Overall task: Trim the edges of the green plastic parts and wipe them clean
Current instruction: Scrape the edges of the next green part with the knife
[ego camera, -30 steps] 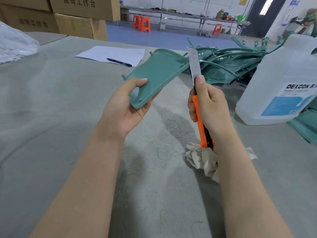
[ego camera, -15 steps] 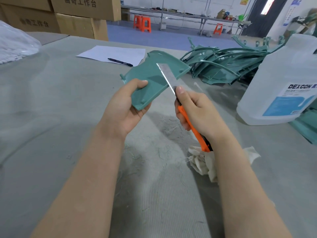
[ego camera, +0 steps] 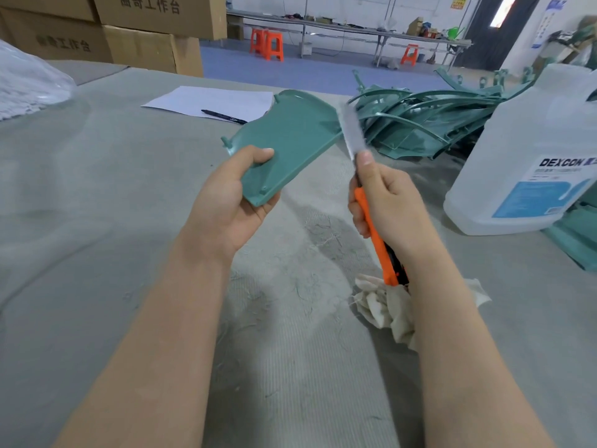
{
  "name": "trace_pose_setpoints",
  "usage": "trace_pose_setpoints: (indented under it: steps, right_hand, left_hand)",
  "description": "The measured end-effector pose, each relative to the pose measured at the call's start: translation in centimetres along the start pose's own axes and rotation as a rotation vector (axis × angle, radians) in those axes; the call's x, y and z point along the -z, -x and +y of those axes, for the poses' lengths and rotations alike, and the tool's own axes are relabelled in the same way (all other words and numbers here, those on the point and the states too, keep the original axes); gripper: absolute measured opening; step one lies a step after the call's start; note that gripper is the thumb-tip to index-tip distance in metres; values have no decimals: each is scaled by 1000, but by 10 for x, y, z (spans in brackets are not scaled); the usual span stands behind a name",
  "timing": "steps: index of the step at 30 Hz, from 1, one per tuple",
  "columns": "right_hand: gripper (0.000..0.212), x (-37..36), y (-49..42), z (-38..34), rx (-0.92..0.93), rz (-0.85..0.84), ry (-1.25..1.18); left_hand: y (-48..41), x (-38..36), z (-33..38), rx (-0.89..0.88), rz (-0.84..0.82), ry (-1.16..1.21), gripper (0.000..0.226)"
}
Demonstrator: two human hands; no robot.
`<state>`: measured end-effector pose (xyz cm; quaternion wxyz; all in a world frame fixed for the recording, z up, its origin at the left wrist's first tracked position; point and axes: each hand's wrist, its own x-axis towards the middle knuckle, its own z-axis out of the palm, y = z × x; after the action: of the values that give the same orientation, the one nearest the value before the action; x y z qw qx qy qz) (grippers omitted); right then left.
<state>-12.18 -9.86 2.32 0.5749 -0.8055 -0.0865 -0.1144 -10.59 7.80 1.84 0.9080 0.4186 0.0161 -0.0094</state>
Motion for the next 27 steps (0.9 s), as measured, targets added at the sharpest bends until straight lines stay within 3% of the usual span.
trace_pose_setpoints:
  steps: [5,11,18,24,27]
  right_hand:
    - [49,-14,3,-3,-5,-178,65]
    - [49,-8,0,-1,15,-1,50]
    - [48,-26,3,4,17,-309,131]
    - [51,-19,-2,7,61,-116,159]
    - [50,-20,-1,7,51,-179,132]
  left_hand:
    - [-1,-1,0,-2,54,18,17]
    - [-1,-2,0,11,63,43,14]
    - [-4,-4,2,-36,102,196,6]
    - [-2,-4,-1,-22,128,163,16]
    - [-2,-4,1,-28,117,216,13]
